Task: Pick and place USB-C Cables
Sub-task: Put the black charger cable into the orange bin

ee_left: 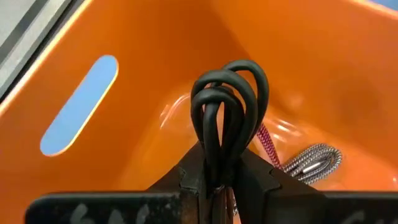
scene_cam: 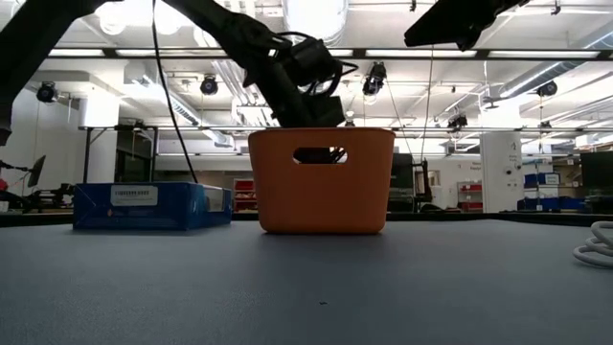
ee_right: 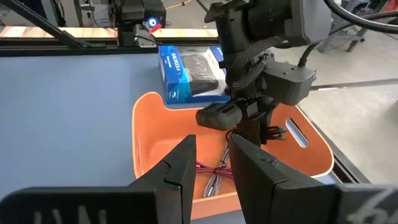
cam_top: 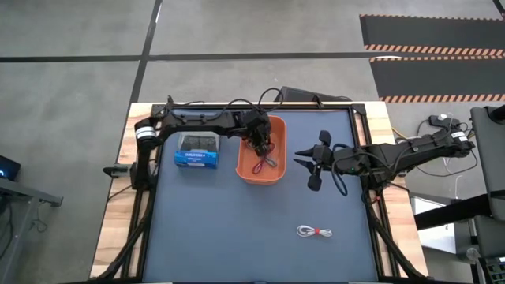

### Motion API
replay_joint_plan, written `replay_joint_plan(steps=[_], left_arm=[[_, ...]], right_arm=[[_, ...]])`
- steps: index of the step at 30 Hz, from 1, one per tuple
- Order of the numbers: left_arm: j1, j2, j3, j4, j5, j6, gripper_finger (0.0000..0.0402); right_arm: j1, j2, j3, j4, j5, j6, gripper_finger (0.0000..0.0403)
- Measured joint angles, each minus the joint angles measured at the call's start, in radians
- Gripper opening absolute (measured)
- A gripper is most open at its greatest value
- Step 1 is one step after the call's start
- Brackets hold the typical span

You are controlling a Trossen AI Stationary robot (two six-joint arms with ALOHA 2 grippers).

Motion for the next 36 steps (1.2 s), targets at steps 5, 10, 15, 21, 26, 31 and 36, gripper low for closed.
replay_joint_plan(steps=[5, 10, 15, 21, 26, 31, 36], left_arm=[[0.012, 0.004, -0.019, 0.026, 0.000, -0.006, 0.0042], [0.016, 0.018, -0.026, 0.034, -0.001, -0.006, 0.0044], [0.015, 0.033, -0.033, 0.045, -0.002, -0.006, 0.0044], [0.015, 0.031, -0.034, 0.052, 0.000, -0.007, 0.0045], [0.016, 0.031, -0.034, 0.052, 0.000, -0.007, 0.0045], [0.016, 0.031, -0.034, 0.052, 0.000, -0.006, 0.0045], [0.016, 0.031, -0.034, 0.052, 0.000, -0.006, 0.0048]], right_arm=[[0.000, 0.006, 0.000, -0.001, 0.000, 0.024, 0.0091], [0.000, 0.007, 0.000, -0.002, 0.000, 0.053, 0.0087], [0.000, 0.007, 0.000, -0.008, -0.001, 0.078, 0.0084], [0.000, 0.007, 0.000, -0.008, -0.001, 0.079, 0.0093], [0.000, 0.007, 0.000, -0.008, -0.002, 0.092, 0.0101], [0.000, 0.007, 0.000, -0.008, -0.004, 0.121, 0.0107], [0.000, 0.007, 0.000, -0.008, -0.009, 0.150, 0.0109]])
